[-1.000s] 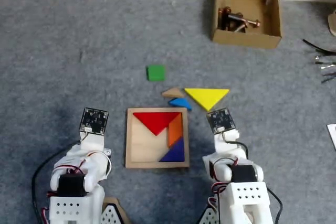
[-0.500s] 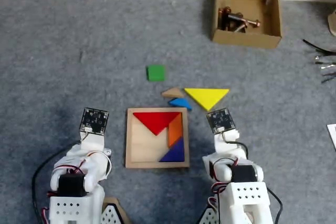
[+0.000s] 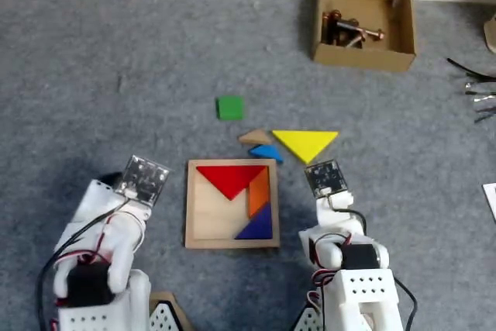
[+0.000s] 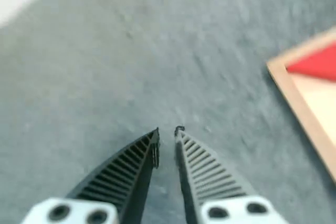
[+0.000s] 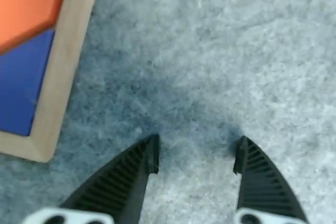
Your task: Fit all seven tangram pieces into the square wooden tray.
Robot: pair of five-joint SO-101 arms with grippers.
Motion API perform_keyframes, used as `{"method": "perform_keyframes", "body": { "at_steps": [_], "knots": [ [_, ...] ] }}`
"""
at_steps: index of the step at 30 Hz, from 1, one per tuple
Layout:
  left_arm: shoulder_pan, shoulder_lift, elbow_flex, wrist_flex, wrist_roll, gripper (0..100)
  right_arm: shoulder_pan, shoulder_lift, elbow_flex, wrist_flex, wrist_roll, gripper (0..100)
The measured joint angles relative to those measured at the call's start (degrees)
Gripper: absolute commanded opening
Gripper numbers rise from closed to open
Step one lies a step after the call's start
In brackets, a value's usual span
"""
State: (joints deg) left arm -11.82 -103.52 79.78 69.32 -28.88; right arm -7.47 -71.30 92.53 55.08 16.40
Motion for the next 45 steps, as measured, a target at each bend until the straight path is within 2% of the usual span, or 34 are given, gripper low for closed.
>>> {"method": "perform_keyframes", "body": {
  "at_steps": [4,10,15,21,32,34,38,40,45],
  "knots": [
    [2.7,6.4,-4.2,0.1,0.0,7,0.0,0.0,0.1,0.0,0.0,22.1],
    [6.9,28.8,-13.5,-6.7,1.2,7,0.0,0.0,0.1,0.0,0.0,22.1],
    [9.9,45.8,-24.3,-7.5,5.7,7,0.0,0.0,0.1,0.0,0.0,22.1],
    [12.4,61.1,-30.6,-7.5,6.3,7,0.0,0.0,0.1,0.0,0.0,22.1],
    [12.8,69.8,-34.2,-7.5,6.3,7,0.0,0.0,-0.9,2.5,0.0,21.9],
    [12.8,69.8,-34.2,-7.5,6.3,8,0.1,0.0,-1.1,3.1,0.0,18.4],
    [16.2,70.2,-34.2,-7.5,6.3,8,1.1,0.0,-1.6,3.4,0.0,0.0],
    [18.2,70.2,-34.2,-7.6,6.3,8,1.9,0.1,-2.1,3.6,0.0,2.9],
    [22.0,70.2,-34.2,-8.0,6.3,8,5.7,0.2,-2.7,4.5,0.0,0.5]
  ]
}}
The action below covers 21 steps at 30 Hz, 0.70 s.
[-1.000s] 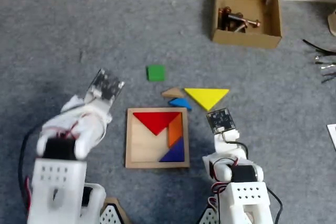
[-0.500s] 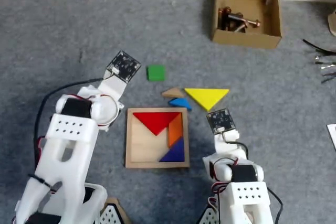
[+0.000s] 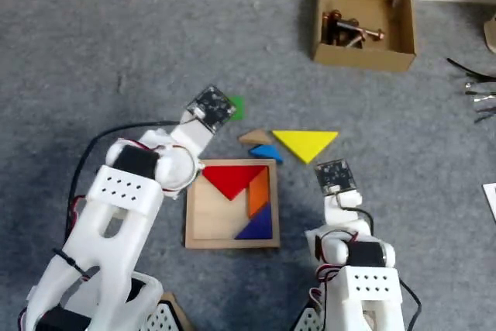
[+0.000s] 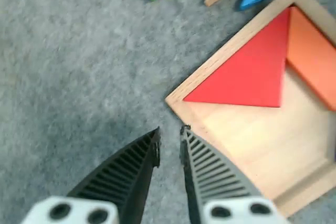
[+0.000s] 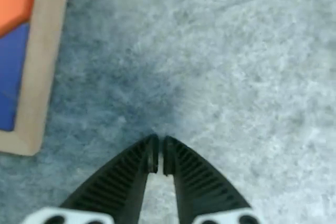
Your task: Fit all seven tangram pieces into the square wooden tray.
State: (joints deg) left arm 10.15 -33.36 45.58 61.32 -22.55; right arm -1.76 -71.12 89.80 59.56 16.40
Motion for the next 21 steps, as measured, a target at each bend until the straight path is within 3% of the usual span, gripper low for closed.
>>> {"method": "perform_keyframes", "body": {
  "at_steps": [5,12,21],
  "knots": [
    [1.8,0.0,0.0,0.0,0.0,8,4.3,0.5,-1.4,0.1,0.0,0.5],
    [2.5,0.0,0.0,-1.2,0.0,8,4.9,0.1,-1.5,-0.5,0.0,0.5],
    [2.5,1.4,-0.6,-2.5,0.0,8,4.9,-23.8,-1.5,8.8,0.0,0.5]
  ]
}}
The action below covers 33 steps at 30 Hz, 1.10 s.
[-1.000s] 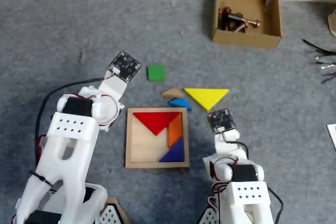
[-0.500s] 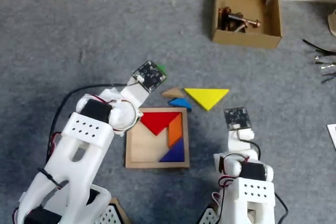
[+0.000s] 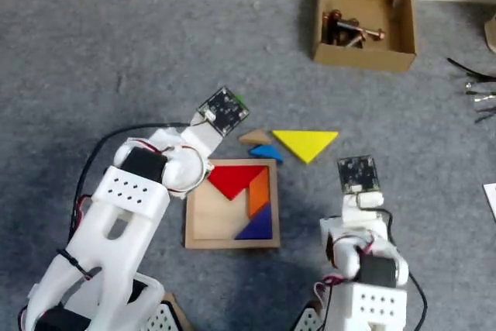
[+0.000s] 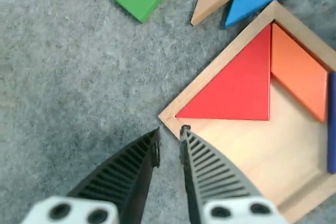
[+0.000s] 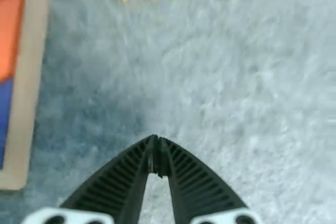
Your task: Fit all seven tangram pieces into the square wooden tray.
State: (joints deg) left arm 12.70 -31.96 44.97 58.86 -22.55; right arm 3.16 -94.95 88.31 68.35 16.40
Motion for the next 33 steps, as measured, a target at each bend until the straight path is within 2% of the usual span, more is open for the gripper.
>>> {"method": "perform_keyframes", "body": {
  "at_steps": [3,8,12,20,24,28,33],
  "knots": [
    [1.5,5.6,-4.0,0.3,0.0,8,0.4,-8.5,0.4,4.2,0.0,0.5],
    [1.4,15.0,-12.7,6.0,0.2,8,3.2,-8.4,1.9,4.3,0.1,0.5],
    [1.8,15.8,-16.6,9.7,0.2,8,5.3,-9.6,6.8,4.3,0.1,0.5],
    [1.6,18.1,-17.6,10.0,-0.4,8,5.6,-9.7,7.4,4.4,0.1,0.5],
    [-1.9,21.5,-18.5,8.9,-5.3,8,5.8,-9.7,7.4,4.7,0.1,0.5],
    [-6.7,26.4,-23.4,7.0,-6.2,8,5.8,-9.7,7.4,4.7,0.1,0.5],
    [-7.6,35.0,-32.7,6.9,-6.3,8,5.8,-9.7,7.4,4.7,0.1,0.5]
  ]
}}
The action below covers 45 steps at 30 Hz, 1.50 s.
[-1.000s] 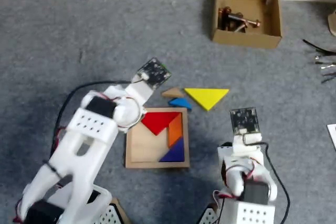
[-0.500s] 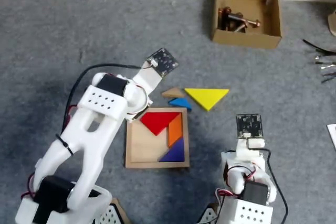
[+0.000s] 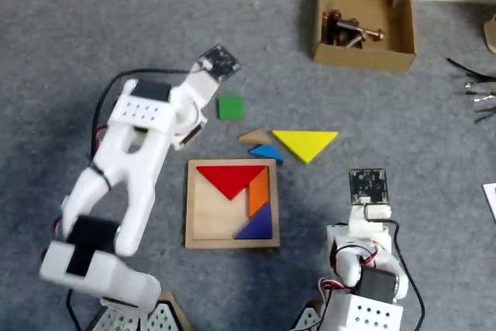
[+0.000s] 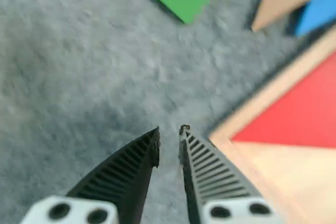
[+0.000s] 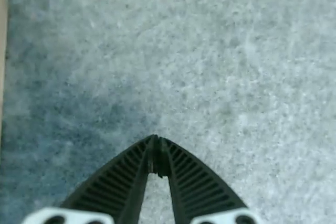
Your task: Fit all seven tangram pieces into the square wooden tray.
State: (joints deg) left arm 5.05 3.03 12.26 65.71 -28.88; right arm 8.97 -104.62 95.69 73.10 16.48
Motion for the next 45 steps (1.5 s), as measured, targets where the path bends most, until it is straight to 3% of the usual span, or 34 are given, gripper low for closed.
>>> {"method": "perform_keyframes", "body": {
  "at_steps": [11,14,21,27,33,38,45],
  "knots": [
    [-2.1,20.0,-22.9,0.0,-2.6,8,0.0,0.0,0.0,0.0,0.0,0.5],
    [-2.6,23.6,-27.9,0.0,2.0,8,0.0,0.0,0.0,0.0,-0.7,0.5],
    [-2.6,34.5,-40.1,0.0,12.0,8,1.0,0.0,0.0,0.0,-14.6,0.5],
    [-2.6,42.7,-51.3,0.6,22.3,21,0.9,0.0,0.0,0.0,-15.3,0.5],
    [-2.6,47.7,-61.2,4.9,29.7,26,0.9,0.0,0.0,0.0,-15.5,0.5],
    [-2.5,50.8,-67.8,12.0,30.4,35,0.9,0.0,0.0,0.0,-15.5,0.5],
    [-1.8,52.7,-75.4,20.7,30.4,35,0.9,0.0,0.0,0.0,-15.5,0.5]
  ]
}}
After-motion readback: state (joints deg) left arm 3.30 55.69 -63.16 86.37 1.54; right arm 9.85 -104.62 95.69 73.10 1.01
